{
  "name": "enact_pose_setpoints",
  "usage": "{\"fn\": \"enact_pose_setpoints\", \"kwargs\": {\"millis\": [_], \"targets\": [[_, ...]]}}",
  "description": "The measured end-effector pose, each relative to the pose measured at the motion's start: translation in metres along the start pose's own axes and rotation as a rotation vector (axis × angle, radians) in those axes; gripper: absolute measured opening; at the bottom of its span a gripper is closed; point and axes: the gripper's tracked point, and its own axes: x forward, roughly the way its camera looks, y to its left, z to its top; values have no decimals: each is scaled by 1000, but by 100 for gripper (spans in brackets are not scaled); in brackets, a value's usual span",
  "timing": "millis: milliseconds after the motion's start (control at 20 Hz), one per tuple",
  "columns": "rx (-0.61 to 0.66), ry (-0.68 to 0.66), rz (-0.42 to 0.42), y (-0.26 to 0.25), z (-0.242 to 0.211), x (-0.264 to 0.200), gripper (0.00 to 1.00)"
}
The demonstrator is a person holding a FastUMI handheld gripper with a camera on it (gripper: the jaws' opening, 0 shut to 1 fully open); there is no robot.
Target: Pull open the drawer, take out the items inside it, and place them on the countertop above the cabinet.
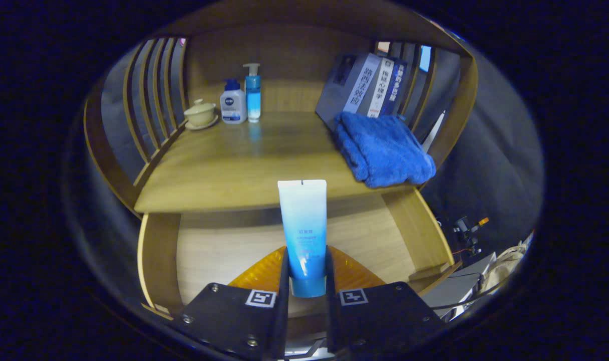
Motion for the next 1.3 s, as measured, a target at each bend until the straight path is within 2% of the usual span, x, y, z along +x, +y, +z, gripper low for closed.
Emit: {"fn": "enact_pose_setpoints", "kwargs": {"millis": [150, 300, 650, 1150, 1250, 1300], "targets": [[-22, -31, 16, 5, 27, 11, 32], [-32, -31, 67, 21, 46, 34, 31], [-44, -7, 110, 41, 63, 80, 31], [-20, -79, 142, 54, 88, 109, 31], [-13, -87, 139, 55, 90, 114, 32], [-5, -95, 137, 54, 92, 111, 36]]}}
